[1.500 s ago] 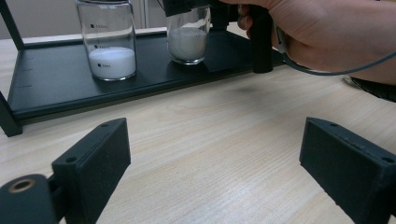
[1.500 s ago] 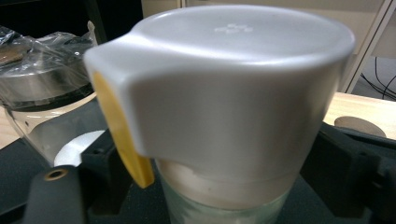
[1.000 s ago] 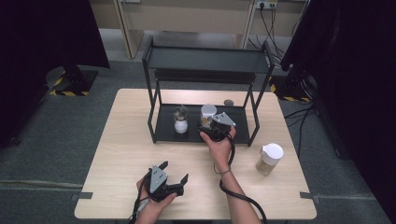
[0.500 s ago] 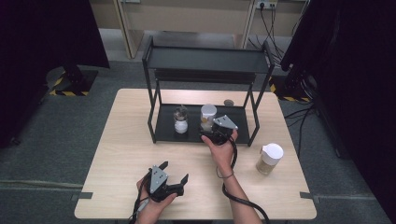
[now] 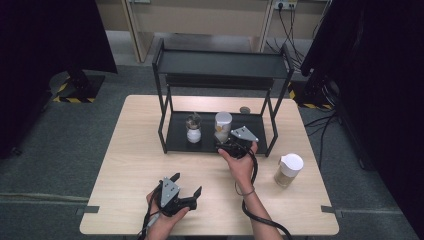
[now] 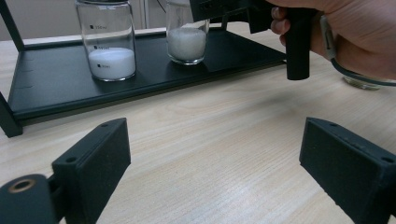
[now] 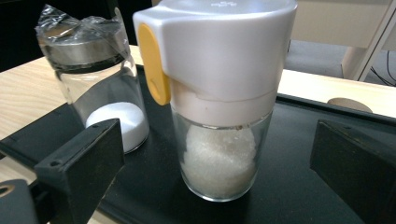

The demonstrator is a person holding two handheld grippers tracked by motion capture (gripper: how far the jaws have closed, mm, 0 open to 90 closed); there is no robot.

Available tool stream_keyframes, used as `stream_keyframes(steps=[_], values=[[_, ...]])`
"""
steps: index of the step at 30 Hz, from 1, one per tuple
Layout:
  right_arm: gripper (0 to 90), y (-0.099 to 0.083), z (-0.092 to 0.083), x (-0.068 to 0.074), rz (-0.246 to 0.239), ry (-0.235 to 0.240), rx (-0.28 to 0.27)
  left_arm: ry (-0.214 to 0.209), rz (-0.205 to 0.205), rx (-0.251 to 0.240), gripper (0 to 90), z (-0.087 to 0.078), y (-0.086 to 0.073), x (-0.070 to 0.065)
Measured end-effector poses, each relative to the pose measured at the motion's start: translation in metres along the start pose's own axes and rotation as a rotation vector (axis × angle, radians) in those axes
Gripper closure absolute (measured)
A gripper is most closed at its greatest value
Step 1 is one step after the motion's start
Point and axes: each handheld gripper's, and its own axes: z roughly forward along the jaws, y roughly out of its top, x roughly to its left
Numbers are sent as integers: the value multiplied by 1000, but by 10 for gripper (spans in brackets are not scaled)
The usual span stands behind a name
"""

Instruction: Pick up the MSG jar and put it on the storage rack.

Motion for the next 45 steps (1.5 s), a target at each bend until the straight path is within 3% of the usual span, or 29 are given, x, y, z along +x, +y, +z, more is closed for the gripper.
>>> stream_keyframes(steps=[17, 45], values=[[29, -2, -19, 2, -18, 29, -8, 3, 2, -1, 84, 0, 0, 0], [26, -14, -47, -4, -32, 37, -14, 4, 1, -1, 84, 0, 0, 0]])
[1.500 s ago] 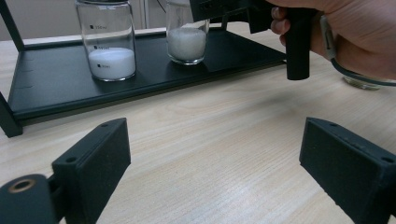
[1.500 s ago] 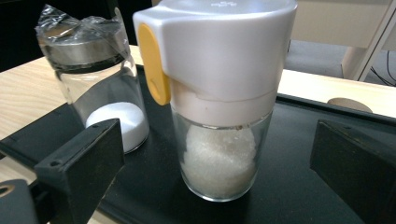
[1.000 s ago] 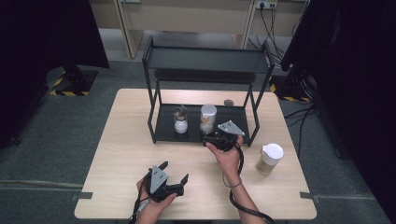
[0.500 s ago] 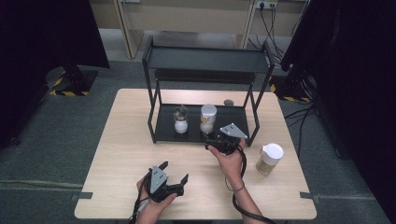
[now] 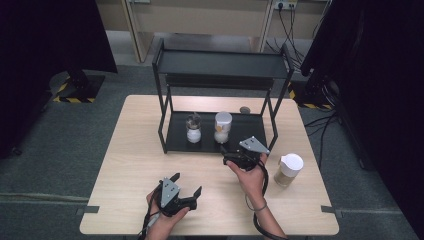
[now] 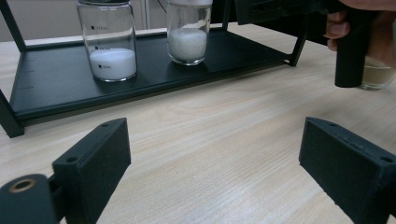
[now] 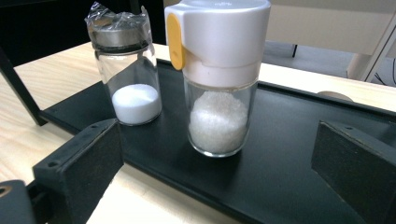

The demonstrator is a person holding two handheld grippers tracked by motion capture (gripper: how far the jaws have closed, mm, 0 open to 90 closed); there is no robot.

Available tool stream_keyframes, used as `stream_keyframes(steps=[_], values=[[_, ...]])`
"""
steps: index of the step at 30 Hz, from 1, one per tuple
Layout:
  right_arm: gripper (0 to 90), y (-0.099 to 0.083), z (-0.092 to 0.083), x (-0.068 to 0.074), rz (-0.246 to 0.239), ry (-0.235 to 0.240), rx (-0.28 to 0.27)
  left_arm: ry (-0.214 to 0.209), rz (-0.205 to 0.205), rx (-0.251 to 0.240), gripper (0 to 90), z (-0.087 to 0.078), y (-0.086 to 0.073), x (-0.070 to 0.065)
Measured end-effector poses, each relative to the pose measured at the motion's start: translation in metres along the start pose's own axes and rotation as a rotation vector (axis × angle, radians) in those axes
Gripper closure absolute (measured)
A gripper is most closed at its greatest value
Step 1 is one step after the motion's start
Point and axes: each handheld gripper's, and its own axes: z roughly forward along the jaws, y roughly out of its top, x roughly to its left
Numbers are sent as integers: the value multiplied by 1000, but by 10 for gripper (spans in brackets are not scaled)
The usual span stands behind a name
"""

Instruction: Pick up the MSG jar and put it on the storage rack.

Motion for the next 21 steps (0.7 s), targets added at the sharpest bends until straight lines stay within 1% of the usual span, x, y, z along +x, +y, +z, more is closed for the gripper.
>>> stream_keyframes(steps=[9, 21], values=[[26, -6, -10, -1, 6, 1, 0, 0, -1, 1, 85, 0, 0, 0], [26, -11, -18, 0, -3, 0, 0, 1, 1, 0, 85, 0, 0, 0]])
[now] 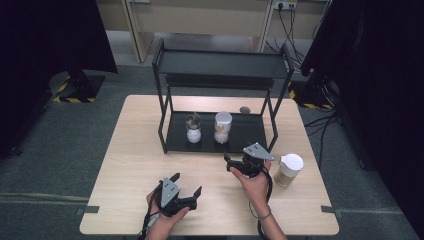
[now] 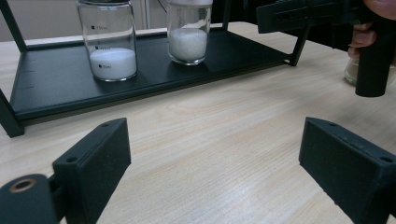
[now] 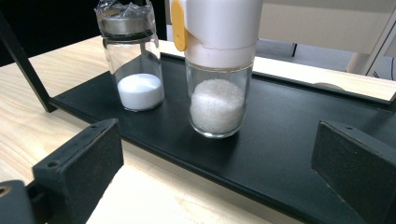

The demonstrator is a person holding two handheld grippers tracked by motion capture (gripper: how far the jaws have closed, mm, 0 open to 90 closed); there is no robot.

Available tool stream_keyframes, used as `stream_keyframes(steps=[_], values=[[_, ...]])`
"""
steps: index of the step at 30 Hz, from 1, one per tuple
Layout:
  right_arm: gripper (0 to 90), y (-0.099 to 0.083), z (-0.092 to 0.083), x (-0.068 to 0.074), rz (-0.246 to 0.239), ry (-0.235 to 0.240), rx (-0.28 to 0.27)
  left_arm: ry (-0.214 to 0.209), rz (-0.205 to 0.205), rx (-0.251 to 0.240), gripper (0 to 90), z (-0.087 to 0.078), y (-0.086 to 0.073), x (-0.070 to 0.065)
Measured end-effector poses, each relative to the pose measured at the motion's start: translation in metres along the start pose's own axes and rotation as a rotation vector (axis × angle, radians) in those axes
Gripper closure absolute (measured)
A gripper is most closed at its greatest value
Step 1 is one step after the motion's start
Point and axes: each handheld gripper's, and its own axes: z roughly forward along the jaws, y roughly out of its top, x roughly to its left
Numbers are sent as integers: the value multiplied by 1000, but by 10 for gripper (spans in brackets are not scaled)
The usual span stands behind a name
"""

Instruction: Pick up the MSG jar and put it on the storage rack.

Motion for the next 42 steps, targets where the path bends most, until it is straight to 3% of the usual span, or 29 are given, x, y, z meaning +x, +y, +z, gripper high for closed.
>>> stream_keyframes(steps=[42], values=[[26, -18, -31, 2, -17, 1, -1, 1, -1, 1, 87, 0, 0, 0]])
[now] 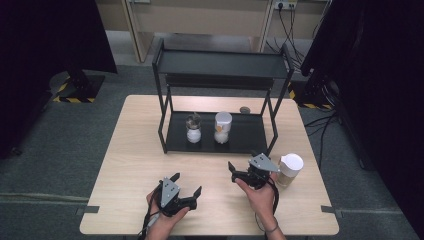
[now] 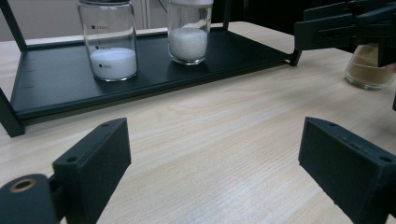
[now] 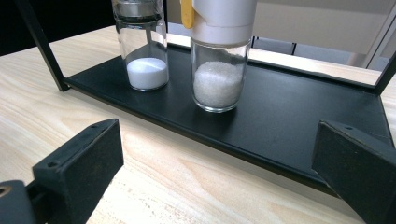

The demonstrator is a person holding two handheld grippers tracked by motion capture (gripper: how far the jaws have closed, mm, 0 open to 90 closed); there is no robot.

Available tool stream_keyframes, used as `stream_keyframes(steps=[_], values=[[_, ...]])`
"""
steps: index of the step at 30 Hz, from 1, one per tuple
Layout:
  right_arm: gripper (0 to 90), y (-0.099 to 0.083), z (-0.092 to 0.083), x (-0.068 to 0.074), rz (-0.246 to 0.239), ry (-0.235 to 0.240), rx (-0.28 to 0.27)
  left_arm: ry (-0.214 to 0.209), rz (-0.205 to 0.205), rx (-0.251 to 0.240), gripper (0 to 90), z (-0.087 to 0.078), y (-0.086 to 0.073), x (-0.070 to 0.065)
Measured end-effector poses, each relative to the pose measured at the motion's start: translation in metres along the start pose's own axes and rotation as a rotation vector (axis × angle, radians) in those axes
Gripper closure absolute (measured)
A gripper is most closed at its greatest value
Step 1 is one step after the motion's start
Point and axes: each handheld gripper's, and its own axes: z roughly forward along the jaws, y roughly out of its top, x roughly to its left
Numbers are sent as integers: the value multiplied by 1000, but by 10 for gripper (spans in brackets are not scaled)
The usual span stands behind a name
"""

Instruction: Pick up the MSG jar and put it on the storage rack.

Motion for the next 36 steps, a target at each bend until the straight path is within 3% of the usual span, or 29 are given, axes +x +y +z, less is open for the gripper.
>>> stream_keyframes(steps=[36], values=[[26, -21, -36, 4, -18, 22, 9, 3, 3, 1, 87, 0, 0, 0]])
